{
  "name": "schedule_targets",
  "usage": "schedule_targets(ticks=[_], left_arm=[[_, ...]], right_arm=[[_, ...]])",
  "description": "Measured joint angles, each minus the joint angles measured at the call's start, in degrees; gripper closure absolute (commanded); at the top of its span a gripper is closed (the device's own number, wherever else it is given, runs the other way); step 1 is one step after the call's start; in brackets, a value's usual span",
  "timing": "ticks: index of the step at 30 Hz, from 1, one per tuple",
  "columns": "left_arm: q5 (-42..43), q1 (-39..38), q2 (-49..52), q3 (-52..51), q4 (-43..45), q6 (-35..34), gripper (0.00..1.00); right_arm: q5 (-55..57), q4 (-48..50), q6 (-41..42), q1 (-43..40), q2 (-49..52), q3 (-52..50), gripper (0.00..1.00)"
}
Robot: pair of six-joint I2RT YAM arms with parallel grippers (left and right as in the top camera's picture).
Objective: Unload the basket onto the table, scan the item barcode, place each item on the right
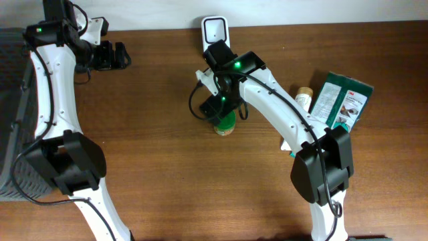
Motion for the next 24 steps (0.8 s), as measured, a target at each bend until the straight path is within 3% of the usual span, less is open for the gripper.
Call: schedule_targets(ticks=[5,8,11,16,24], left_arm=[[0.00,0.00,0.00,0.00,-0.02,-0.02,0.01],[-0.02,0.00,0.00,0.00,0.00,-0.02,0.01],[0.00,0.00,0.00,0.00,0.00,0.00,0.01],[0.00,0.00,0.00,0.00,-0.04,0.00,0.01],[0.00,0.00,0.00,0.00,0.00,0.00,0.01]], right_arm=[[3.69,2.34,26.60,0.00,0.02,-3.23,0.02],[4.42,4.83,33.73,0.07,0.22,-5.79,0.02],[4.55,5.46,37.27,0.07,0.33,-6.29,0.01],[4.57,10.19,39.76,0.07,0.35,-10.49,0.22],[6.05,10.95,38.21,0.17,0.44,-12.74,0.32]])
